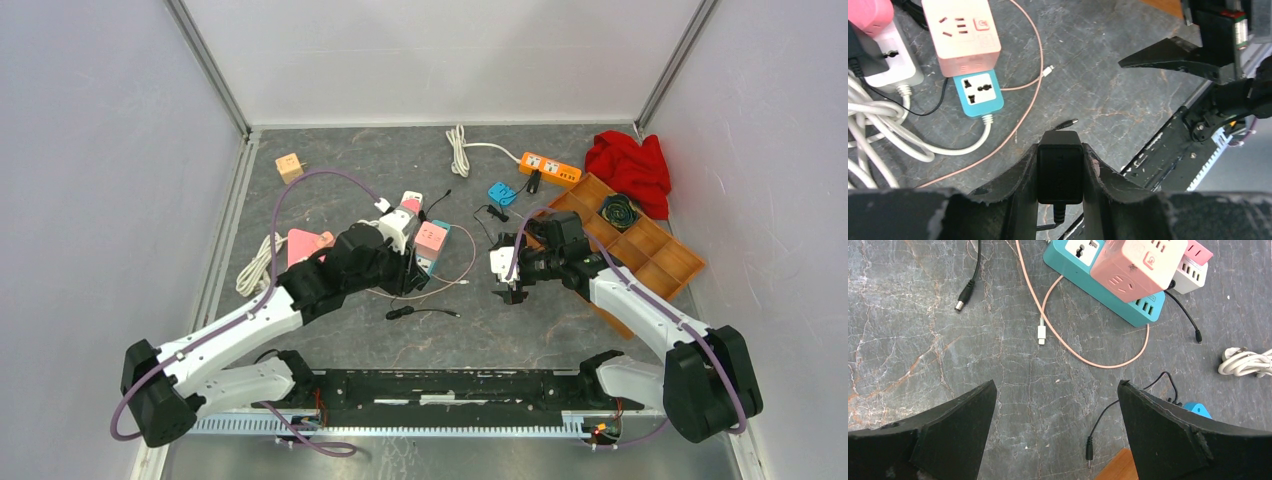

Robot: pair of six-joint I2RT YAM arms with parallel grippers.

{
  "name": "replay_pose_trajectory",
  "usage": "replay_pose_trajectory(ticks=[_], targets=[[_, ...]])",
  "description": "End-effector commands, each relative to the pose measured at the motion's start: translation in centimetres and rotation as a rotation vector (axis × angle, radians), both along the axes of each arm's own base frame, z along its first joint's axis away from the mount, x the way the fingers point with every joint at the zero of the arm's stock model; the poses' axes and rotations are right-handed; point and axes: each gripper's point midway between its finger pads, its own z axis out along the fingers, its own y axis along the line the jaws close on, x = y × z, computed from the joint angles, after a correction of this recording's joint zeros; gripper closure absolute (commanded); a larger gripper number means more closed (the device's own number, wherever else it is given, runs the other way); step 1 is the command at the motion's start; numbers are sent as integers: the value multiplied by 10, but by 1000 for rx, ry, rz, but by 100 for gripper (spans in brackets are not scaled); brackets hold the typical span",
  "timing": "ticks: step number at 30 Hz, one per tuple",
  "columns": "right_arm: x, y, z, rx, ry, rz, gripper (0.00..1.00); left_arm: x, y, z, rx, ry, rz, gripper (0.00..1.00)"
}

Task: Pull the plug off the socket
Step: Remove the plug from the socket.

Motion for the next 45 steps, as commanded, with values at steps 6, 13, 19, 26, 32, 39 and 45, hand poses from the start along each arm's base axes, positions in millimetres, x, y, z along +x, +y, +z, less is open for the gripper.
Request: replay_pose_trajectory(ticks=[6, 13, 19, 26, 32, 39, 45], targets=[[8, 4, 14, 22, -40, 18, 2, -12, 1, 51, -132, -51, -20, 98], [7, 5, 13, 19, -41, 23, 2, -15, 7, 90, -174, -121, -25, 98], [7, 4, 12, 15, -38, 24, 2, -10, 15, 116, -182, -197, 0, 98], [7, 3, 13, 13, -42, 24, 2, 4, 26, 138, -173, -297, 60, 98], [7, 4, 13, 12, -44, 26, 2, 21, 38, 160, -154, -424, 133, 98], [7, 4, 14, 13, -46, 27, 2, 44, 46, 181, -83, -531, 200, 98], [9, 2, 1, -2, -11, 11, 2, 85, 67, 211, 49, -645, 306, 98]])
